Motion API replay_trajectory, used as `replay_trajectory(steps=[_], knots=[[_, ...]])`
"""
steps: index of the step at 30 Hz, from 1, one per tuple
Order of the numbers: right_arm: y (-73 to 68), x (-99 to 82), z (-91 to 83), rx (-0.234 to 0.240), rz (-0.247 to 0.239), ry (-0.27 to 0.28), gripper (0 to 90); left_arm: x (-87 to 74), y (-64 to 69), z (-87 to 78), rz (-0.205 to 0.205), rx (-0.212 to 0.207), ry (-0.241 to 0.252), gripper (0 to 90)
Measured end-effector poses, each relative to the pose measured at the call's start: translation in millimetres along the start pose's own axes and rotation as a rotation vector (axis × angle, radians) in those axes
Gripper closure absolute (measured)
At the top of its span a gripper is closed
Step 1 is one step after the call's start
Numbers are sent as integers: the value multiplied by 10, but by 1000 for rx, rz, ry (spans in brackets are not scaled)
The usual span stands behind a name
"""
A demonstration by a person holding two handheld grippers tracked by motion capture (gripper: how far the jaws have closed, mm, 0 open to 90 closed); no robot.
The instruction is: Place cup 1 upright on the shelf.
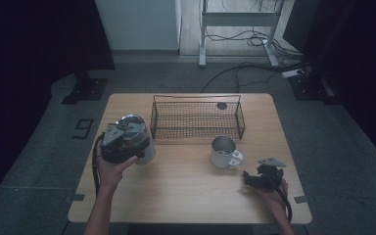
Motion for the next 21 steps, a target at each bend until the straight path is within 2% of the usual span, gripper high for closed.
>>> replay_trajectory(steps=[5,21], knots=[[0,0,0,0,0,0,47,41,17,51,-4,-3,-1,41],[-1,1,1,0,1,0,47,192,90,116,23,-4,7,41]])
Point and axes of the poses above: each handheld gripper's, and its own axes: z roughly forward along the jaws, x roughly out of its top, y roughly to its right, the point moved 3 cm from there along z, roughly forward along the jaws, and after that the axes turned 13 degrees about -z, right-handed, at the moved point
